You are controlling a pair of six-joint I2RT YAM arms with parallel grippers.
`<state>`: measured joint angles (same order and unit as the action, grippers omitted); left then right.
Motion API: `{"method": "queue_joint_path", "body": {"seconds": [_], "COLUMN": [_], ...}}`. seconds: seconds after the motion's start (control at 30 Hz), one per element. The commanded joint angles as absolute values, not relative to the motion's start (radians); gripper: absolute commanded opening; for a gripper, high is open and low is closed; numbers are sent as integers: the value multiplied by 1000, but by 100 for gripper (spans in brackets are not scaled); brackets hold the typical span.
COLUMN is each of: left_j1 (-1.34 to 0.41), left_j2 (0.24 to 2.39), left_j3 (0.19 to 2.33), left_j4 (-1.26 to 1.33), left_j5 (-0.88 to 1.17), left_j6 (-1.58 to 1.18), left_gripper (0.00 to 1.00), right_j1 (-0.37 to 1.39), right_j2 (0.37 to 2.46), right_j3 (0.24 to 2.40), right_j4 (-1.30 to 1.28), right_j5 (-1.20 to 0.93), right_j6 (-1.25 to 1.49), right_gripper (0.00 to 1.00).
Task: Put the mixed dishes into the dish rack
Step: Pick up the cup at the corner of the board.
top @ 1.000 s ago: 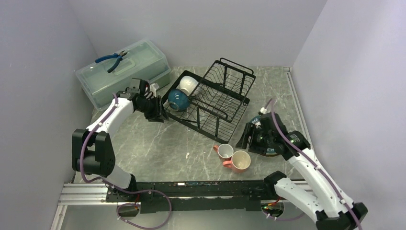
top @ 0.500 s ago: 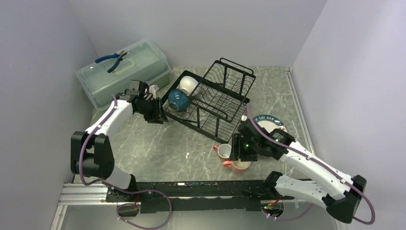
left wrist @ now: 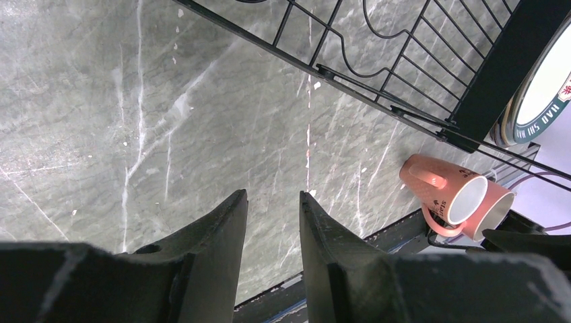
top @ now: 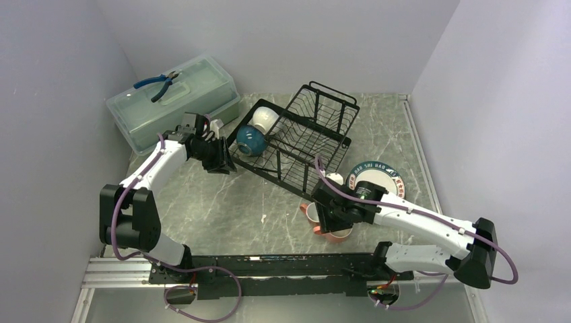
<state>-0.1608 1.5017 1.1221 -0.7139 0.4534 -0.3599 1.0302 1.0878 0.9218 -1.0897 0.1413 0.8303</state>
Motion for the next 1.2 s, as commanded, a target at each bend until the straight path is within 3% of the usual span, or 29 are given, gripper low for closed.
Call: {"method": "queue_joint_path", "body": {"seconds": [0.0, 0.4, 0.73, 1.0, 1.17], "left_j1": [-164, -164, -164, -164, -164], "left_j2": [1460, 1457, 1459, 1456, 1450], "left_j3": [1125, 1127, 1127, 1128, 1129], "left_j4": [-693, -695, -698, -699, -702], "left_j5": [454, 443, 433, 426, 421], "left_j6": [-332, -330, -329, -327, -327], "left_gripper": [39, 39, 39, 39, 39], "right_j1": [1051, 1088, 1110, 1125, 1152], "right_j2": [1084, 1086, 1099, 1102, 1098], "right_j3": [928, 852, 819, 849, 898], "right_j4": [-1065, -1014, -1004, -1038, -1074], "right_j5": [183, 179, 191, 214, 226], "right_j6": [803, 800, 814, 820, 827], "right_gripper": [43, 37, 21, 0, 0]}}
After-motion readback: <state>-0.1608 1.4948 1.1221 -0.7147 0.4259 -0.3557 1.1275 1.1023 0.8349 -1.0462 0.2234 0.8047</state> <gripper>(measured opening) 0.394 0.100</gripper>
